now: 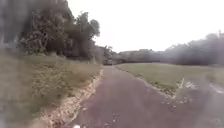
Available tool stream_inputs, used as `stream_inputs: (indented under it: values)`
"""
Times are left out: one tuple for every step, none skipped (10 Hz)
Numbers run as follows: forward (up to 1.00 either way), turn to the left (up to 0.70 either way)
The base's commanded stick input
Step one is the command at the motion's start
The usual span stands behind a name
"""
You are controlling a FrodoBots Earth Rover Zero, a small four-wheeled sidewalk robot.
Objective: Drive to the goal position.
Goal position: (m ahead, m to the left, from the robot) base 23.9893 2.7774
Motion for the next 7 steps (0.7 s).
stream_inputs:
  values:
    - [0.7,0.0]
    - [0.7,-0.01]
    - [0.7,-0.14]
    - [0.7,-0.14]
    - [0.7,-0.14]
    - [0.7,-0.14]
    - [0.7,-0.14]
